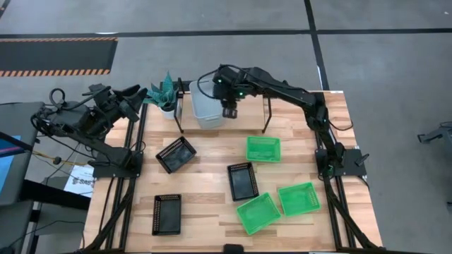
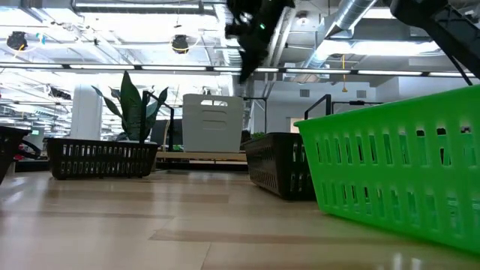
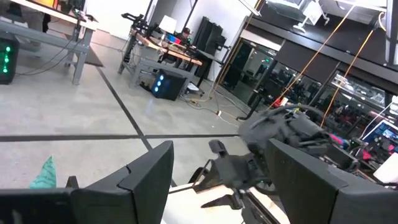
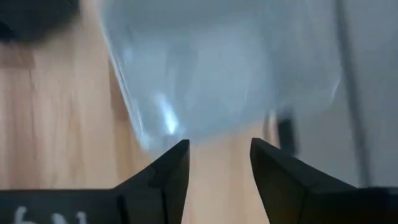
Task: Stack baskets on shelf by color
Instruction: Stack the gray bin on the gray bin on the shelf
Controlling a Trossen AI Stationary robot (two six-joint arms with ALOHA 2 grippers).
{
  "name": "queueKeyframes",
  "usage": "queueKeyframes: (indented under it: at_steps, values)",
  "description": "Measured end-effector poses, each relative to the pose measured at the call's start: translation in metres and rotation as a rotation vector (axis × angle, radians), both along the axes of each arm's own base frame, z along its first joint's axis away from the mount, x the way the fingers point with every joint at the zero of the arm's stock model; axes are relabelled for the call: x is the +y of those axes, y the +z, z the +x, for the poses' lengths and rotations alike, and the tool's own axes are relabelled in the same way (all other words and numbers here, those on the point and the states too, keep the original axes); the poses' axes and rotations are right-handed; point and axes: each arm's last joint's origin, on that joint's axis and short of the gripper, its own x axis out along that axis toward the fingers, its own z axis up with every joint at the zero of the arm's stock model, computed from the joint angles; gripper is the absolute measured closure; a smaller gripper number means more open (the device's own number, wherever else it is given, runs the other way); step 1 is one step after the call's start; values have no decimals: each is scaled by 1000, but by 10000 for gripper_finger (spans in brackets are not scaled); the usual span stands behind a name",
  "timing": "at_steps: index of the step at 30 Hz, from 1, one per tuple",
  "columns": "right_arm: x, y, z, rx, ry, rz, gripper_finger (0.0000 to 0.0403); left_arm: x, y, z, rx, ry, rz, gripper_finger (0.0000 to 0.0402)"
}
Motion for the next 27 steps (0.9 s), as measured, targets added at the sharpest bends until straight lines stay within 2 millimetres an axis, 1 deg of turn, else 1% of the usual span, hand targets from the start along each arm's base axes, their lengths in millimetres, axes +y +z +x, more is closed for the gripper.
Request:
queueKeyframes:
  at_steps: [3,6,10,15,17,23,27]
  values:
    - [-3,-13,-10,99,-100,118,220,0,0,0,1,0,0,157]
    - [-3,-25,-11,176,-140,173,229,0,0,0,1,0,1,157]
    - [-7,-47,2,192,-116,199,235,0,0,0,1,0,1,157]
    - [-12,-76,25,166,-5,193,236,0,0,0,4,1,2,157]
    - [-11,-83,33,143,35,172,235,0,0,0,5,0,2,157]
    - [-4,-81,46,73,120,110,236,0,0,0,6,0,3,157]
    - [-4,-77,53,2,143,69,241,0,-1,0,15,1,6,157]
